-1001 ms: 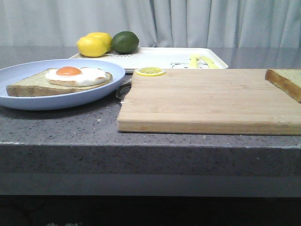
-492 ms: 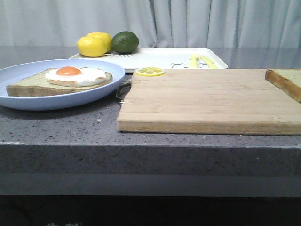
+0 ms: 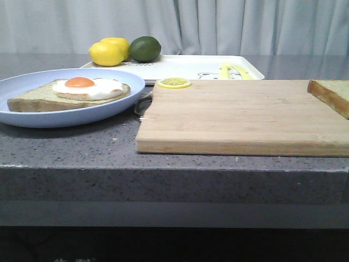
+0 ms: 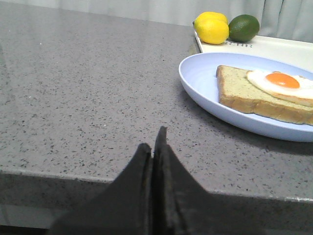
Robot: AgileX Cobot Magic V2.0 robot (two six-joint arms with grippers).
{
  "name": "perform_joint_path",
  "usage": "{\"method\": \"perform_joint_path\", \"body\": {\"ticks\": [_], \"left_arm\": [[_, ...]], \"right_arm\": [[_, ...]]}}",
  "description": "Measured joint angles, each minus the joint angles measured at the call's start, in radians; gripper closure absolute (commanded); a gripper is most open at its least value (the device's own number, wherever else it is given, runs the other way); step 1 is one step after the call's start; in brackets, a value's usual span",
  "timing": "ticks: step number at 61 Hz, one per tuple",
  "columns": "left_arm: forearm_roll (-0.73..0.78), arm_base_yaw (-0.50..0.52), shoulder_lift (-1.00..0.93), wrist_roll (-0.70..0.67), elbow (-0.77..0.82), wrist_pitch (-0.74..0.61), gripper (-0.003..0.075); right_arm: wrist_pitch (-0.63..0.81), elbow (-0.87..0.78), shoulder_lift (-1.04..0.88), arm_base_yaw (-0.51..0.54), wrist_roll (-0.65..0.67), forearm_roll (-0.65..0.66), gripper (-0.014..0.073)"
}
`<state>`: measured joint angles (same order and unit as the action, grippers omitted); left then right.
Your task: Place bread and move sandwich to tray
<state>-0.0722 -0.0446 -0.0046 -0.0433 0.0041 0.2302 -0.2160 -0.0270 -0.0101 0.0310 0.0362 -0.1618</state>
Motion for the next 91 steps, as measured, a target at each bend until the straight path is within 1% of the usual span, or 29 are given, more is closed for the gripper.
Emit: {"method": "perform_joint_path", "body": {"ticks": [8,20,27,33,37,42,49,56,64,73,80,85,87,91], "left_arm": [[0.000,0.000,0.000,0.000,0.000,0.000,0.0741],[-0.006,0.000,0.000,0.000,0.000,-0.021,0.0741],[-0.019,0.000,0.000,0.000,0.000,-0.111,0.0741],[-0.026,0.000,0.000,0.000,0.000,-0.230,0.0741],[-0.041,0.000,0.000,0.000,-0.012,-0.265,0.0741],[-0.049,0.000,0.000,0.000,-0.055,-0.258,0.0741],[-0.033,0.000,0.010,0.000,-0.172,-0.230,0.0741],[0.000,0.000,0.101,0.000,-0.306,-0.188,0.0741],[0.007,0.000,0.295,0.000,-0.429,-0.120,0.0741],[0.009,0.000,0.490,0.000,-0.525,-0.084,0.0741],[0.011,0.000,0.561,0.000,-0.549,-0.086,0.0741],[0.011,0.000,0.583,0.000,-0.548,-0.084,0.0740],[0.011,0.000,0.588,0.000,-0.548,-0.084,0.0739],[0.011,0.000,0.592,0.000,-0.548,-0.084,0.0735]], "right_arm": [[0.012,0.000,0.000,0.000,0.000,0.000,0.0653],[0.082,0.000,0.000,0.000,0.000,0.000,0.0653],[0.132,0.000,0.000,0.000,0.000,0.000,0.0653],[0.142,0.013,0.000,0.000,0.000,0.000,0.0653],[0.134,0.053,0.000,0.000,0.000,0.000,0.0653],[0.102,0.120,0.000,0.000,0.000,0.000,0.0653],[0.014,0.256,0.018,0.000,0.000,0.000,0.0653],[-0.068,0.385,0.116,0.000,0.000,0.000,0.0653],[-0.108,0.492,0.268,0.000,0.000,0.004,0.0653],[-0.111,0.540,0.423,0.000,0.000,0.009,0.0653],[-0.111,0.540,0.477,0.000,0.000,0.009,0.0650],[-0.111,0.540,0.479,0.000,0.000,0.009,0.0613],[-0.111,0.540,0.479,0.000,0.000,0.009,0.0579],[-0.111,0.540,0.479,0.000,0.000,0.009,0.0476]]}}
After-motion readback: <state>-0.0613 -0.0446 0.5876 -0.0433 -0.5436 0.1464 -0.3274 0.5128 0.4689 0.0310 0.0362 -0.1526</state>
